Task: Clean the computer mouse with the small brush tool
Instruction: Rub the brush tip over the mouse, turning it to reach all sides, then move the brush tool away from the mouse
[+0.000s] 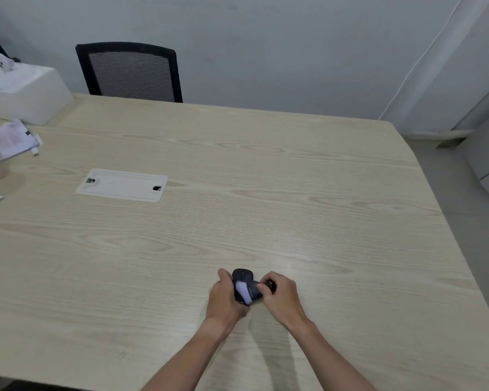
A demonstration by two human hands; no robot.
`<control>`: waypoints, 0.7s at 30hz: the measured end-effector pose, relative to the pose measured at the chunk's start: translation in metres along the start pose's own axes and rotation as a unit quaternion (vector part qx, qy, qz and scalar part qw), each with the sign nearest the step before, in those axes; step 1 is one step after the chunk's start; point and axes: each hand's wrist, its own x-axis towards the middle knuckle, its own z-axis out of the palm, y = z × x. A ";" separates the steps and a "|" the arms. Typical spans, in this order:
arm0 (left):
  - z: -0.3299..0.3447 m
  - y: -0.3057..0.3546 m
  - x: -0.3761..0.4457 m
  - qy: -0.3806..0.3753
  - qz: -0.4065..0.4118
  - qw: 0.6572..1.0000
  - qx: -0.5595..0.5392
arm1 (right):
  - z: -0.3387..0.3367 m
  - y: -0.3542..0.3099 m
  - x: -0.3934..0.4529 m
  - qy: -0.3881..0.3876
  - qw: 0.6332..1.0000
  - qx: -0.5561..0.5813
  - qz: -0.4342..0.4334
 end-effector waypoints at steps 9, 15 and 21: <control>-0.004 0.002 0.000 -0.022 -0.009 1.000 0.008 | -0.002 -0.003 -0.001 0.029 0.999 0.029 -0.002; -0.005 0.003 -0.002 -0.014 -0.008 1.000 0.008 | 0.001 0.010 -0.003 0.070 0.996 -0.005 0.048; -0.003 0.005 -0.002 -0.001 -0.008 1.000 0.003 | -0.006 0.013 -0.002 0.139 0.986 0.026 0.088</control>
